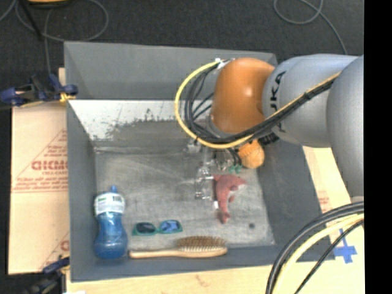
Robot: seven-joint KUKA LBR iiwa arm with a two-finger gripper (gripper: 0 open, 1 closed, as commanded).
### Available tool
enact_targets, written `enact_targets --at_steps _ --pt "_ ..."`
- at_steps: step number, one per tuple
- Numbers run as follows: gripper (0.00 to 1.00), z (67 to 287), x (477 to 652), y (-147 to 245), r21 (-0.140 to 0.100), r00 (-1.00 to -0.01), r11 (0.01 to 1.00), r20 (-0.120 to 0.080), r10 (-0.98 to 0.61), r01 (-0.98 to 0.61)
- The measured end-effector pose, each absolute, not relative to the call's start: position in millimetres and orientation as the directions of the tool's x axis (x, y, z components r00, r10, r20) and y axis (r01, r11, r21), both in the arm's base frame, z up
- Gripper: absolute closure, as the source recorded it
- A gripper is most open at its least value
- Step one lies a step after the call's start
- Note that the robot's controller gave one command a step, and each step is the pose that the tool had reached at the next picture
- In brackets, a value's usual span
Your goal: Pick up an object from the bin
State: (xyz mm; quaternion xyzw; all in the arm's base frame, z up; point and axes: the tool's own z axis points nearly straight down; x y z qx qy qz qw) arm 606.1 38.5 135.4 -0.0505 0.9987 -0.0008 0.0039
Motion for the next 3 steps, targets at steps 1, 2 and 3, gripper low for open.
enact_targets --at_steps 1,2,3 --pt "0.00 92 570.4 8 0.002 -0.999 0.999 -0.003 -0.053 -0.053" --pt "0.00 79 569.7 -6 0.001 -1.000 1.000 0.000 0.025 0.025" --pt "0.00 123 563.1 -1 -0.001 -0.995 0.995 0.002 -0.095 -0.095"
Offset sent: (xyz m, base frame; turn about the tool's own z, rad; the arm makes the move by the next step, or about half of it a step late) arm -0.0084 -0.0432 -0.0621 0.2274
